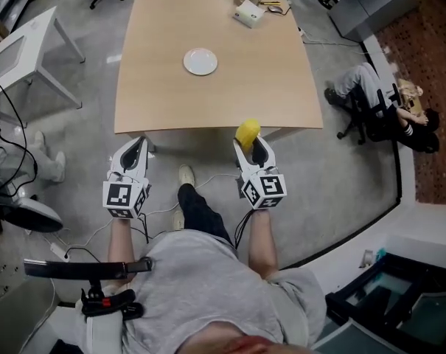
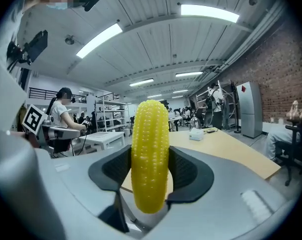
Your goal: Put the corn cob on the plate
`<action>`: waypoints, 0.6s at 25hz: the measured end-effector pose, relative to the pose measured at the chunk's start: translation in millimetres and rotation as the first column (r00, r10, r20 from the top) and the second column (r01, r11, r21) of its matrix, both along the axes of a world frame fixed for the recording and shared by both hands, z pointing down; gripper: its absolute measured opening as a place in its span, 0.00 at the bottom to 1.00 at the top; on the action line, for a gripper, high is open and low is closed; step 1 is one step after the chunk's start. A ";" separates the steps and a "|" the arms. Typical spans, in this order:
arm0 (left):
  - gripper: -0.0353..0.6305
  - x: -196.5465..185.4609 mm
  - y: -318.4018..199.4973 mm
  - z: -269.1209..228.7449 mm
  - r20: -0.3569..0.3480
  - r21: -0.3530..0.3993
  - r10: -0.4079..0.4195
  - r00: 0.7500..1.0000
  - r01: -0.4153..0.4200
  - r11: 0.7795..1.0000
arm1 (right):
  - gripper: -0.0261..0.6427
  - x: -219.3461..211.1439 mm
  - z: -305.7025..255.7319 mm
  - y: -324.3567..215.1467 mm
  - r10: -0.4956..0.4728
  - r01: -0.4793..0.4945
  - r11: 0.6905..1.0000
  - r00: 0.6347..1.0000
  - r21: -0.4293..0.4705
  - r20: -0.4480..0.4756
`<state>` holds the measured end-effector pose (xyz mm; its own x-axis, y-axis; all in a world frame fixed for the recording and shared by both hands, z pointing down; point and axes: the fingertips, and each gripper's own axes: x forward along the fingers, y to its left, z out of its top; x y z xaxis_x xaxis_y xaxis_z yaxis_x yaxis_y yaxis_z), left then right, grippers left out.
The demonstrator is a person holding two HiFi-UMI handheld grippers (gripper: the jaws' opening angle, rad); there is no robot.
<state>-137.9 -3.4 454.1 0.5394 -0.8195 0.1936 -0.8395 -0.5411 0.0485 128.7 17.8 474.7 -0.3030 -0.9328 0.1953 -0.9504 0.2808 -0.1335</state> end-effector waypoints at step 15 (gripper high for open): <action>0.08 30.0 -77.9 40.5 0.015 -0.061 0.011 1.000 -0.010 0.998 | 0.39 11.8 45.9 -101.8 -0.054 0.052 0.997 0.998 -0.061 -0.024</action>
<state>-107.9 -81.2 494.6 0.5446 -0.8002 0.2512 -0.8347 -0.5463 0.0692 140.4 -84.0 520.6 -0.3461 -0.9017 0.2593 -0.9377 0.3230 -0.1281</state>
